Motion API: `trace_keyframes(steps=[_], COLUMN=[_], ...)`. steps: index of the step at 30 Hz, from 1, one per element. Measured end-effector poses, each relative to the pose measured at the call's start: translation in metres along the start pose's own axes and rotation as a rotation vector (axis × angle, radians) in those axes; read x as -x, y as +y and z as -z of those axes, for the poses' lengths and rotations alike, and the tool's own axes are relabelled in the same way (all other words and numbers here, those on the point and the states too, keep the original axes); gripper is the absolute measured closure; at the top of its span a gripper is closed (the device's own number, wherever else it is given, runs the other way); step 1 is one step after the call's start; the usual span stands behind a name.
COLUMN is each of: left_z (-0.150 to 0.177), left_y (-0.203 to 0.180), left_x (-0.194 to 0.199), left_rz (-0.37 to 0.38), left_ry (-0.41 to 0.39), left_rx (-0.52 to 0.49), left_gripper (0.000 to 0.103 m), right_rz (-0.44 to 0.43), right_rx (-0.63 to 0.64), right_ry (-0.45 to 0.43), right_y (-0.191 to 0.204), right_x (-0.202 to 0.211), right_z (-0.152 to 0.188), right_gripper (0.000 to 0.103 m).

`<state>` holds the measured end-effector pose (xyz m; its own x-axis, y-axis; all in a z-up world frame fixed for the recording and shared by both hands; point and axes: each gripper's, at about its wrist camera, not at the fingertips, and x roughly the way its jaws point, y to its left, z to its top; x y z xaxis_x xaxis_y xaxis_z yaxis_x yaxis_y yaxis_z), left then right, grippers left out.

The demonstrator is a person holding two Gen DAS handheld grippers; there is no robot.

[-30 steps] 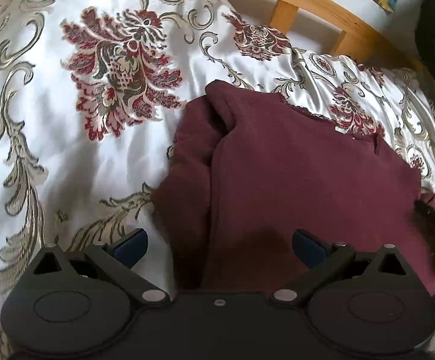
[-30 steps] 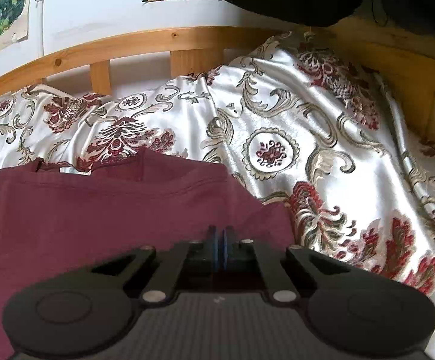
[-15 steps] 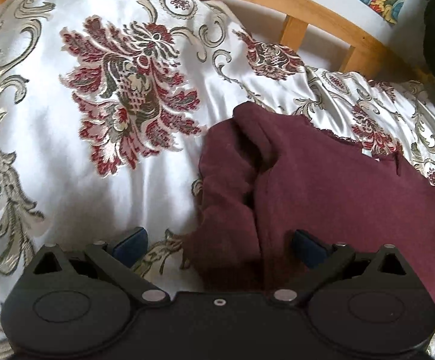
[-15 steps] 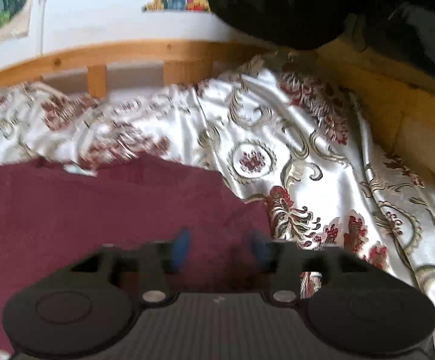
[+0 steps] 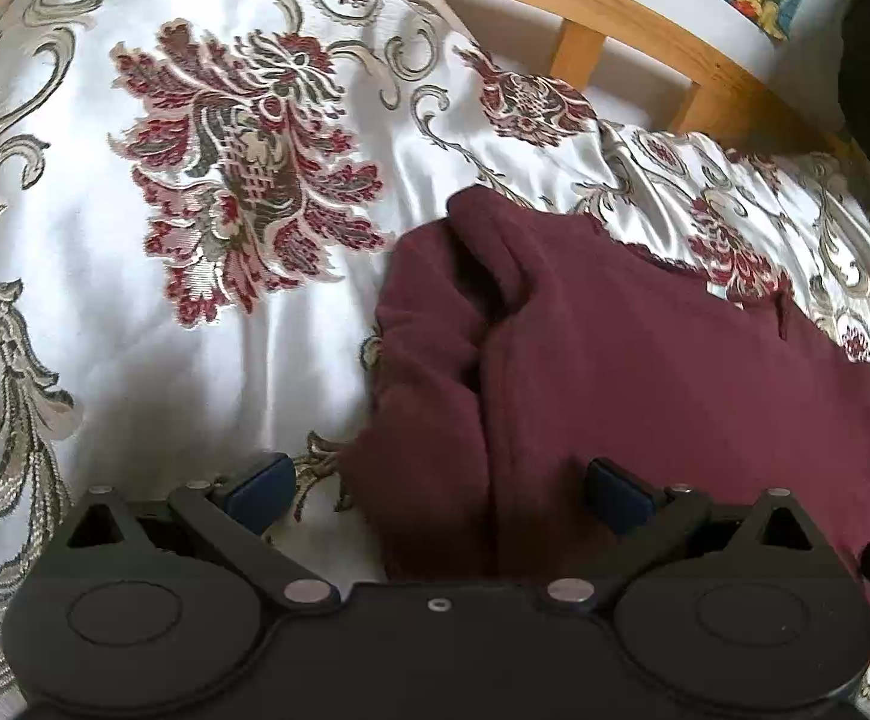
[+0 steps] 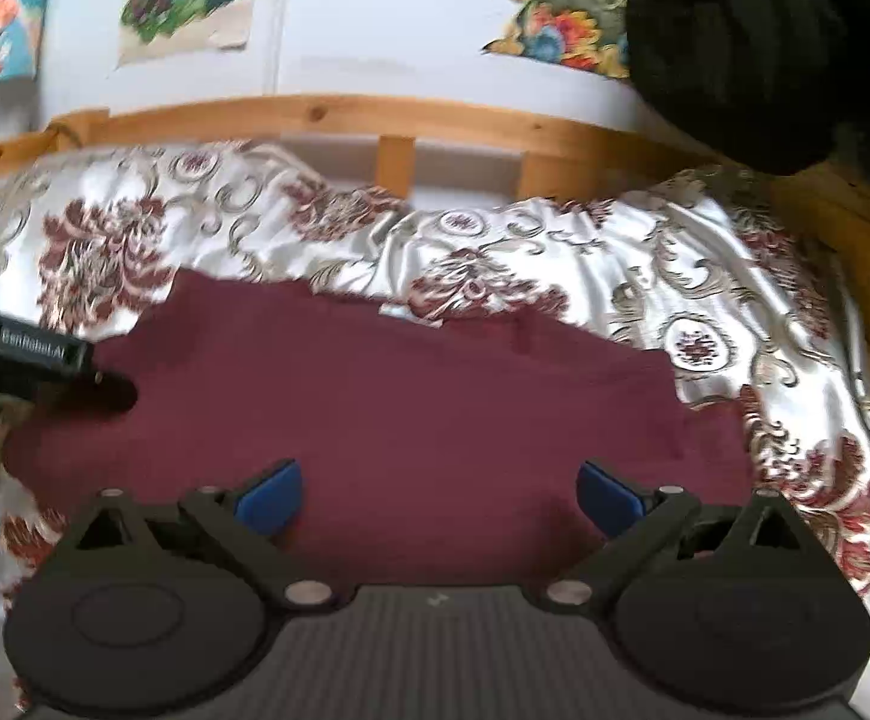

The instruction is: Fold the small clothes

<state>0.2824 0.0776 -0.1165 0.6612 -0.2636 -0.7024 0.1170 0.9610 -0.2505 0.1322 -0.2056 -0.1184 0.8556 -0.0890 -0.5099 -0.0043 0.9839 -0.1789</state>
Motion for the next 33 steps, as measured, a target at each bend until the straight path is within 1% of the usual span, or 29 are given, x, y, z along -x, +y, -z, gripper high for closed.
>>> trace_keyframes(steps=[4,7,10,13,16,33], left_z=[-0.001,-0.001,0.0,0.001,0.001,0.001], left_y=[0.001,0.003,0.003,0.001,0.002,0.002], left_x=[-0.003,-0.004,-0.003,-0.003,-0.003,-0.004], left_rz=[0.0,0.002,-0.002,-0.01,-0.01,-0.012], left_ry=[0.002,0.002,-0.001,-0.001,0.0,0.0], left_rx=[-0.005,0.006,0.004,-0.01,-0.004,-0.014], left_gripper=[0.001,0.001,0.001,0.001,0.001,0.001], right_rz=[0.012,0.033,0.057,0.06,0.076,0.071], right_rx=[-0.046,-0.073,-0.073,-0.053,-0.028,-0.036], right_ry=[0.019,-0.02,-0.032,0.016,0.013,0.024], right_y=[-0.002,-0.006,-0.009,-0.005,0.0,-0.001], right_x=[-0.01,-0.013,-0.019,-0.031,-0.033,-0.033], right_z=[0.005,0.006,0.01,0.016,0.021,0.021], right_gripper=[0.001,0.0,0.0,0.0,0.0,0.0])
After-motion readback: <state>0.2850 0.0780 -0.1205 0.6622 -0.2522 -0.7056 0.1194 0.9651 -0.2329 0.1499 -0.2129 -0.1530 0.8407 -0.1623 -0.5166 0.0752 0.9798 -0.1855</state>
